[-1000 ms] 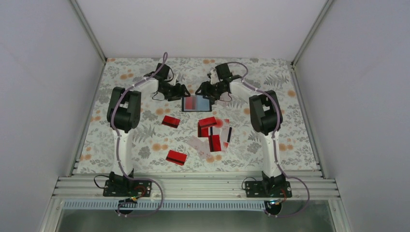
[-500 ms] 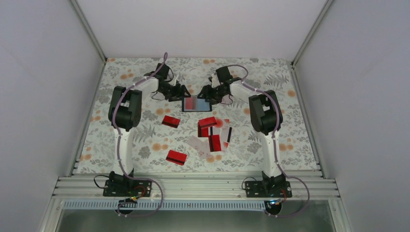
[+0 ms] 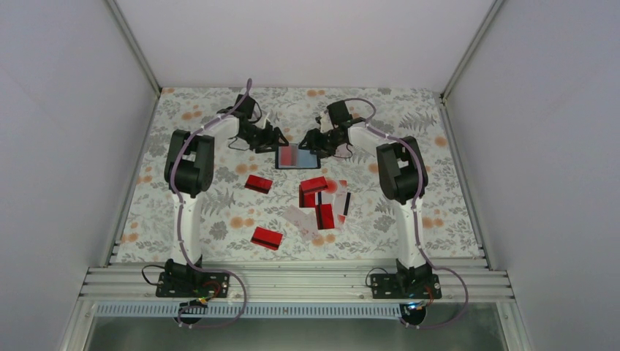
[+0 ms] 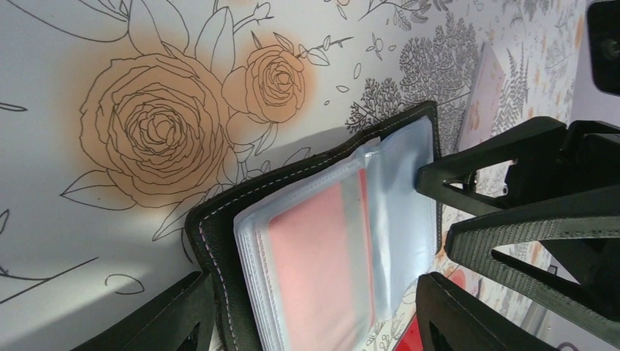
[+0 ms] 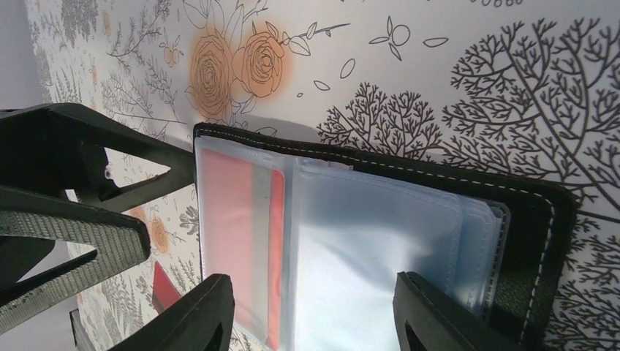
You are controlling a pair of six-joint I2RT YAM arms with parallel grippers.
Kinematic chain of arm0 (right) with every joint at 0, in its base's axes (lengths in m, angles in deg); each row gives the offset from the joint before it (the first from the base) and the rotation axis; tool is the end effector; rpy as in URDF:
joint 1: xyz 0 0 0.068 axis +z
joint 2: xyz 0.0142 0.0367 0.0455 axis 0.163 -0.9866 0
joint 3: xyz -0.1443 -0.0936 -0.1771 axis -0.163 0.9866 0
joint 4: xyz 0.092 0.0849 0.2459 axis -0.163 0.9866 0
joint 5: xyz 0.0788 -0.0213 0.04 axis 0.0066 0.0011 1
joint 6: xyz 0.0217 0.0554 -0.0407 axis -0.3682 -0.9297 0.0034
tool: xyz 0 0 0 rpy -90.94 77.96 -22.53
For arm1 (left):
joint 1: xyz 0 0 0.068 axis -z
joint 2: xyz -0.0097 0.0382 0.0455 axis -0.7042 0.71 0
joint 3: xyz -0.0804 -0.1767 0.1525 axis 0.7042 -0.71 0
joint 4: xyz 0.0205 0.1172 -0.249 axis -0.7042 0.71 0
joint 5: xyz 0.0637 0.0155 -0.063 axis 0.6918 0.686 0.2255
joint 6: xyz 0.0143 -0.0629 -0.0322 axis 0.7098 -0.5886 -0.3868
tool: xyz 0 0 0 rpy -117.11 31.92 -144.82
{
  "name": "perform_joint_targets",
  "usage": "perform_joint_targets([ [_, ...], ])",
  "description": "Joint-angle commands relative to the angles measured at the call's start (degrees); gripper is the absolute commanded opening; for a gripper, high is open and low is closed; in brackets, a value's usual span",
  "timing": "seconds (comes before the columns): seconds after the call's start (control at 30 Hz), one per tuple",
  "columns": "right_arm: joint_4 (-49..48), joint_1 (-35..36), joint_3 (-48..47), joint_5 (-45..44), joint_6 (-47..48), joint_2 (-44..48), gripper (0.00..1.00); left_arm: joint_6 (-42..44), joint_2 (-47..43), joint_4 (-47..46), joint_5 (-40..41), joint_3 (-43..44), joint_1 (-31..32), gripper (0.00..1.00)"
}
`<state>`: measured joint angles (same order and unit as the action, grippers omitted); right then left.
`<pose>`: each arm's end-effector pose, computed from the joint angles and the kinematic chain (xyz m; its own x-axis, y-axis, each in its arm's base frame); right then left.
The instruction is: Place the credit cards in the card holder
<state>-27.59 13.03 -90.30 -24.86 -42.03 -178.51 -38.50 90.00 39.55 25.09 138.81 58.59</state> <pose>0.4327 0.2146 0.0899 -0.9833 0.0375 -0.1782 -0.0926 0.7397 0.6665 0.4458 -0.1504 0.0943 -0.9845 0.0084 -0.1753 0.1305 0.7026 -0.6995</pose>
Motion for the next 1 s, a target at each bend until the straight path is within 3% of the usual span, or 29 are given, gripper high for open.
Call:
perform_joint_targets([
  [0.0,5.32,-0.27,3.15,-4.50,0.93,-2.80,0.56,-2.05,-0.71,-1.55,-6.45,1.25,0.64,0.69],
  [0.63,5.30,-0.14,2.62,-3.42,0.24,-3.26,0.56,-2.99,-1.27,-2.36,-12.12,3.64,2.31,0.68],
  [0.97,4.34,-0.19,2.80,-2.51,-1.12,-3.37,0.54,-3.42,3.28,0.47,-15.10,14.16,5.31,0.68],
])
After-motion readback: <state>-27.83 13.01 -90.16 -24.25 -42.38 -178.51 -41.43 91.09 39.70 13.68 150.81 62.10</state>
